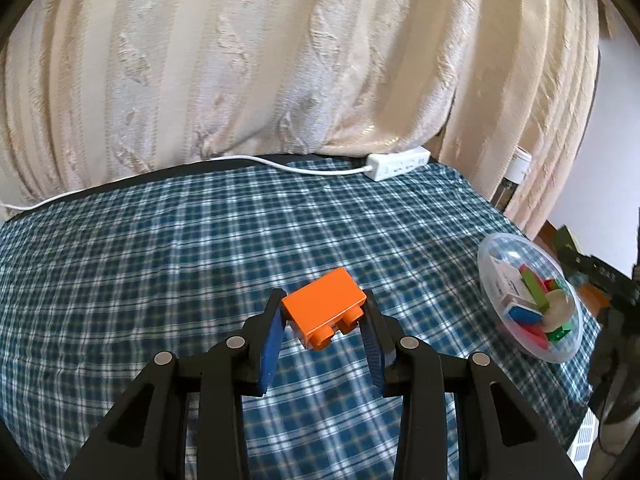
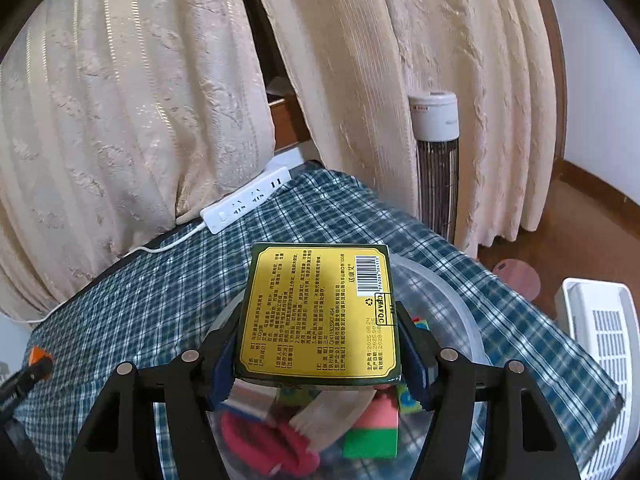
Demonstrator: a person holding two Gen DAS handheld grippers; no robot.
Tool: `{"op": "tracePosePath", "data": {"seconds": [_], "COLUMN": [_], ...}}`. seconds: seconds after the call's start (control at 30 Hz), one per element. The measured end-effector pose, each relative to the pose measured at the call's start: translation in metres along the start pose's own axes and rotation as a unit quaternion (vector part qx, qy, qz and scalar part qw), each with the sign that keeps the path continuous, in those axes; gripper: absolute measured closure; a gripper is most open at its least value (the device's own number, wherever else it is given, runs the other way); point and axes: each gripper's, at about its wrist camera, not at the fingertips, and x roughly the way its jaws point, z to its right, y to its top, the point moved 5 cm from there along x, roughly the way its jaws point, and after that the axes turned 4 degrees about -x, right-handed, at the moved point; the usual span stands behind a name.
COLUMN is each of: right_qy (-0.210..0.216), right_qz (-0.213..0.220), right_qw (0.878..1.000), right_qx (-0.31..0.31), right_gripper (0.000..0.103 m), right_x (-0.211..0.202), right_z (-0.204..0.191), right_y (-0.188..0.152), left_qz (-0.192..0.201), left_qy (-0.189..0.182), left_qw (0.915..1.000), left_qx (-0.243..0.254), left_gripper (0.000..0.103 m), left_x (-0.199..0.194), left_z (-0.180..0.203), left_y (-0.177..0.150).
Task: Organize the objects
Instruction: 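Carry the yellow box with the right gripper while the left carries the orange brick to the bowl, then open the right gripper over the bowl while the left lowers the orange brick into it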
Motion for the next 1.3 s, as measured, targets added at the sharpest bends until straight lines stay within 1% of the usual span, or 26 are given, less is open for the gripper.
{"op": "tracePosePath", "data": {"seconds": [0.13, 0.3, 0.5, 0.6, 0.7, 0.8, 1.0, 1.13, 1.3], "right_qy": [0.002, -0.003, -0.001, 0.006, 0.016, 0.018, 0.007, -0.004, -0.015], "right_qz": [-0.012, -0.031, -0.038, -0.039, -0.033, -0.021, 0.019, 0.044, 0.065], "right_qw": [1.000, 1.000, 0.999, 0.999, 0.999, 0.999, 1.000, 0.999, 0.998], "right_qx": [0.006, -0.002, 0.002, 0.015, 0.025, 0.025, 0.024, 0.024, 0.020], "right_gripper": [0.033, 0.032, 0.032, 0.028, 0.022, 0.022, 0.022, 0.022, 0.022], "right_x": [0.013, 0.026, 0.036, 0.038, 0.036, 0.027, -0.004, -0.026, -0.044], "right_z": [0.004, 0.003, 0.004, 0.007, 0.010, 0.010, 0.015, 0.022, 0.030], "right_y": [0.008, 0.012, 0.014, 0.016, 0.017, 0.015, 0.010, 0.001, -0.007], "left_qz": [-0.003, -0.006, -0.013, -0.016, -0.020, -0.021, -0.027, -0.040, -0.058], "left_qy": [-0.006, -0.013, -0.022, -0.029, -0.039, -0.048, -0.071, -0.093, -0.116], "left_qw": [0.9999, 0.9997, 0.9991, 0.9986, 0.9977, 0.9963, 0.9929, 0.9893, 0.9842], "left_qx": [0.009, 0.021, 0.032, 0.041, 0.052, 0.067, 0.091, 0.105, 0.120], "left_gripper": [0.065, 0.065, 0.065, 0.065, 0.065, 0.065, 0.065, 0.065, 0.065], "left_x": [0.004, 0.011, 0.018, 0.022, 0.024, 0.027, 0.035, 0.046, 0.062], "left_z": [0.012, 0.025, 0.040, 0.050, 0.063, 0.079, 0.111, 0.135, 0.166], "left_y": [0.003, 0.007, 0.009, 0.010, 0.010, 0.011, 0.016, 0.016, 0.016]}}
